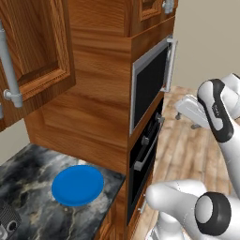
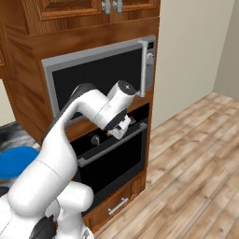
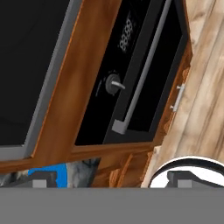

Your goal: Take the baked cake out of the oven and place it on the plate for cooling. Then close the oven door.

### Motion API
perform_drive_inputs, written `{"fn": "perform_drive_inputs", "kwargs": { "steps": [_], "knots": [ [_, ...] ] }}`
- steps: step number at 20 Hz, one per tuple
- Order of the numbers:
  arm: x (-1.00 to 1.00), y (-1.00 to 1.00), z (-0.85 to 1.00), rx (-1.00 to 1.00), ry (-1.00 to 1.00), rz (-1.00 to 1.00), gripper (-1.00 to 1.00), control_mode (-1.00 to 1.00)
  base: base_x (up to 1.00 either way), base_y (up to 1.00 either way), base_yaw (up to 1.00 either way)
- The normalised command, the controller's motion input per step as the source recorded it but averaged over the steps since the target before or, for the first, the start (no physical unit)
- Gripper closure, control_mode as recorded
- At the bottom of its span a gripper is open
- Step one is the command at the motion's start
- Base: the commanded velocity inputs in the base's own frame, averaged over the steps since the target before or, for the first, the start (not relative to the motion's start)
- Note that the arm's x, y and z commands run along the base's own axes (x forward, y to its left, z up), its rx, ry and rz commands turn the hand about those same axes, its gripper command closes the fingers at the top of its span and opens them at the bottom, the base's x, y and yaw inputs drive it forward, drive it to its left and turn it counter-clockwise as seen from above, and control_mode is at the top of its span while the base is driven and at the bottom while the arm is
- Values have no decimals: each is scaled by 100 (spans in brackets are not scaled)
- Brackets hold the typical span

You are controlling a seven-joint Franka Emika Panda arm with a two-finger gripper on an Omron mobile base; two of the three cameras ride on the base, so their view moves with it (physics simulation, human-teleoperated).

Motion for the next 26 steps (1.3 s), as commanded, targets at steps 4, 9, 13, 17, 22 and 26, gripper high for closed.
{"fn": "perform_drive_inputs", "kwargs": {
  "steps": [4,9,13,17,22,26],
  "knots": [
    [9,-14,-33,3,-4,-6,-100,-100,0,0,0],
    [12,-10,-34,4,0,-7,-100,-100,0,0,0],
    [5,-8,-25,5,0,-5,-100,-100,0,0,0],
    [0,-9,-18,9,0,-2,-100,-100,0,0,0],
    [0,-4,-15,9,0,0,-100,-100,0,0,0],
    [0,-1,-14,7,0,0,-100,-100,0,0,0]
  ]
}}
